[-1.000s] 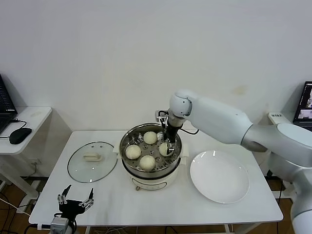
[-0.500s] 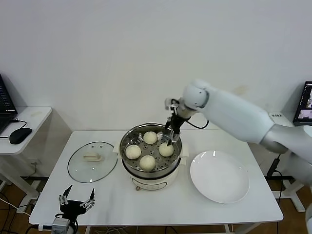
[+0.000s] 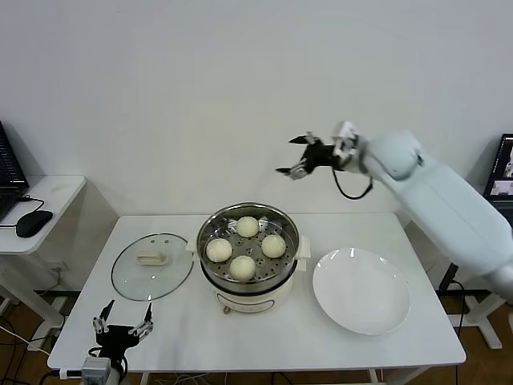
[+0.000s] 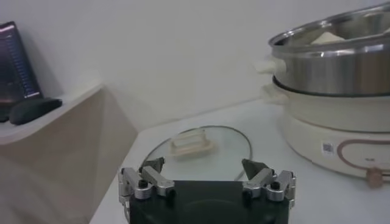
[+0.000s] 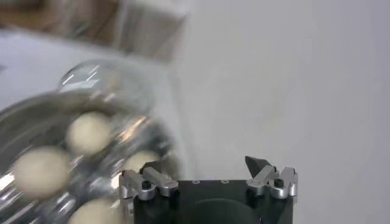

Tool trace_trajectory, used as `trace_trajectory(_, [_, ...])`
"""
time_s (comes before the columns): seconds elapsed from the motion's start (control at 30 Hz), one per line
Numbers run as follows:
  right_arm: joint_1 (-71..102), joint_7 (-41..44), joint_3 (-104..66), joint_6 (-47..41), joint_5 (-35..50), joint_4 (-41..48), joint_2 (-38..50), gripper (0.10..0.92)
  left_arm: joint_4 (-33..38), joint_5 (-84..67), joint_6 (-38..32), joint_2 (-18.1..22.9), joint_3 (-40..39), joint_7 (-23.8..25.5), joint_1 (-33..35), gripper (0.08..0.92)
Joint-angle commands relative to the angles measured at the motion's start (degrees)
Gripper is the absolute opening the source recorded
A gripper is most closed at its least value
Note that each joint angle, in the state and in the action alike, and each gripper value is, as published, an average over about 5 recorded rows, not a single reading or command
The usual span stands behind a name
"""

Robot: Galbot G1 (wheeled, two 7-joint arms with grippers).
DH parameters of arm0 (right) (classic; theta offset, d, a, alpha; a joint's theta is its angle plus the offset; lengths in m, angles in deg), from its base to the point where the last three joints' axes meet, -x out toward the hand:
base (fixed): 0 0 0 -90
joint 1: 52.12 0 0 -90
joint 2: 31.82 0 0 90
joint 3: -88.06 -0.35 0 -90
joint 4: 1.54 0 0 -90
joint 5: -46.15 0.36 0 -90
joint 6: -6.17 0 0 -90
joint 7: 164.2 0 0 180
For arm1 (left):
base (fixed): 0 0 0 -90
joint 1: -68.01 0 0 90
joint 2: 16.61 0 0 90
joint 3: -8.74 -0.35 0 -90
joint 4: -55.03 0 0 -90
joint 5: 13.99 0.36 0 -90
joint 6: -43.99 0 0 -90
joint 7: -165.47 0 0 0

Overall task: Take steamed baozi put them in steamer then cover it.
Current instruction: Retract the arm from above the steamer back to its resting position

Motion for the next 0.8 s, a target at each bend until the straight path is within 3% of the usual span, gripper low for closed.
trace_trajectory(0.03, [36.1,-19.5,-34.0,8.7,5.8,-13.1,4.2,0.823,-0.8,-2.3,-2.4,-0.1,0.0,-0.9,-2.0,0.823])
trace_trajectory(0.3, [57.5,-19.3,-48.2,16.4,5.1,-17.3,-2.8,0.823,-2.2,-1.0,-4.1,-1.8,0.3,0.9,-4.9,0.823])
trace_trajectory(0.6, [77.0,-18.6,-57.1,19.9,4.5,-22.9,-14.1,0.823,-7.4,11.6,-9.6,-4.7,-0.9,-0.3,-8.9,0.823])
trace_trajectory(0.8, [82.8,-17.9,-58.2,21.3,4.4,-23.0,-18.4,0.823,-14.6,33.0,-17.0,-9.2,-1.8,-5.3,-12.5,0.823])
